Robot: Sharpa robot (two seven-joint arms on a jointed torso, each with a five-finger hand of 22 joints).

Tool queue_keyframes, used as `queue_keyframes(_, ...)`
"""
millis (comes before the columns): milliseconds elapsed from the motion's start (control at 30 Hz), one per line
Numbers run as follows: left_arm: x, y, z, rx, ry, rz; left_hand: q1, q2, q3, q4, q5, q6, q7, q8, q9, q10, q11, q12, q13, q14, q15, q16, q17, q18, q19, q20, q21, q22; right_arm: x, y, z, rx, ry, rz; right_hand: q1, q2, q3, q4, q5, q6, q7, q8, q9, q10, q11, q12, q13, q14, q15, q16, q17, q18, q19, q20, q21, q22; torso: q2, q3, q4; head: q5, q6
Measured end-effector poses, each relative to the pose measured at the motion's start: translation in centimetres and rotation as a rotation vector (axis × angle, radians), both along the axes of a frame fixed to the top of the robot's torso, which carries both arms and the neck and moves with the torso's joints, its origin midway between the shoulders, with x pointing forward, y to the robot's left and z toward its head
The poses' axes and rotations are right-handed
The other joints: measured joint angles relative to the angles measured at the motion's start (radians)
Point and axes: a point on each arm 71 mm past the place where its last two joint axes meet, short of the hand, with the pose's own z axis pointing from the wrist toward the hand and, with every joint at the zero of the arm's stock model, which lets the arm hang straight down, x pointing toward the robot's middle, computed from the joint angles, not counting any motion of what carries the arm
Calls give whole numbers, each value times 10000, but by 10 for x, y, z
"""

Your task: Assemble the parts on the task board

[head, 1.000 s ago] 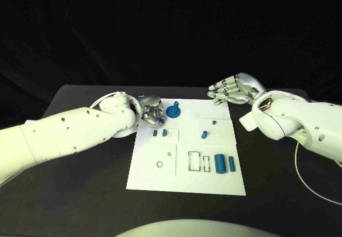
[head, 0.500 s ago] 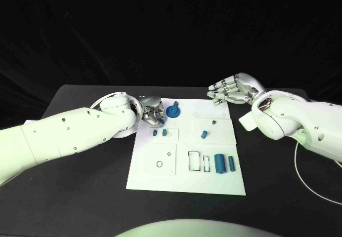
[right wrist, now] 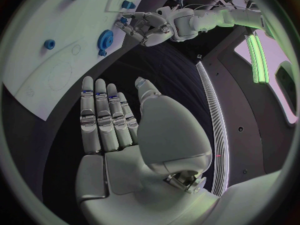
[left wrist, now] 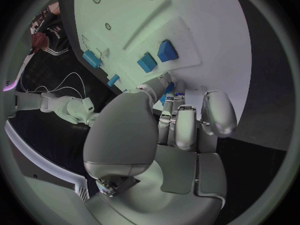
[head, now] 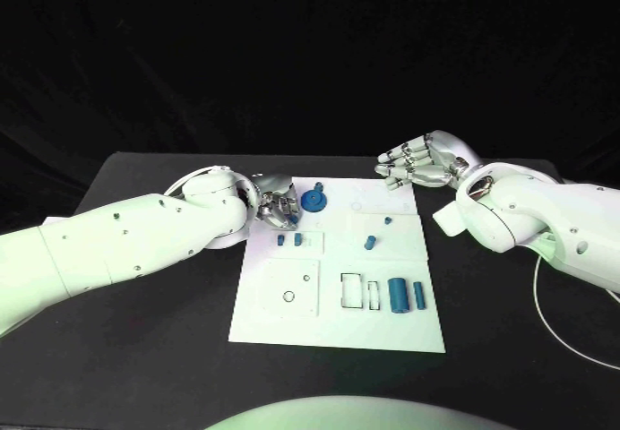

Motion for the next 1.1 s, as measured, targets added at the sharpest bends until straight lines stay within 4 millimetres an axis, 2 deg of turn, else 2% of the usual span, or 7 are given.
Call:
queue_keyframes(633, 0, 1, 0, 105, -27, -12, -31, -32, 0, 0, 0, -36, 36, 0, 1, -34, 34, -32, -6, 0, 0, 0, -52, 1, -34, 34, -37, -2, 0, 0, 0, -6, 10, 1, 1, -1, 0, 0, 0, 0, 0, 0, 0, 1, 0, 0, 0, 0, 0, 0, 1, 0, 0, 0, 0, 0, -4, -4, 3, -2, 10)
queue_keyframes(867, 1, 6, 1, 118, -55, 69, -111, -111, -1, 0, 0, -766, 24, 1, 1, -448, 55, -31, -69, 36, 36, 0, -179, -1, 1, 69, -300, -3, 1, -2, -1, -42, 61, -32, 1, -1, 1, -58, -1, -14, 14, 0, 0, -52, 54, -92, -13, -55, 55, 0, -19, 0, 0, 0, -56, 0, -5, -10, 6, 7, -1)
queue_keyframes(1100, 0, 13, 2, 115, -74, 176, -163, -163, -45, -45, 0, -984, 31, 1, 1, -752, 108, -31, -142, -2, 74, 0, -252, 0, 1, 141, -625, -102, 3, -5, -2, -103, 132, -82, 1, -1, -26, -84, -1, -34, 34, 0, 0, -88, 90, -94, -12, -127, 53, 0, -24, -1, -37, 37, -96, 0, -10, -11, 8, 14, 12)
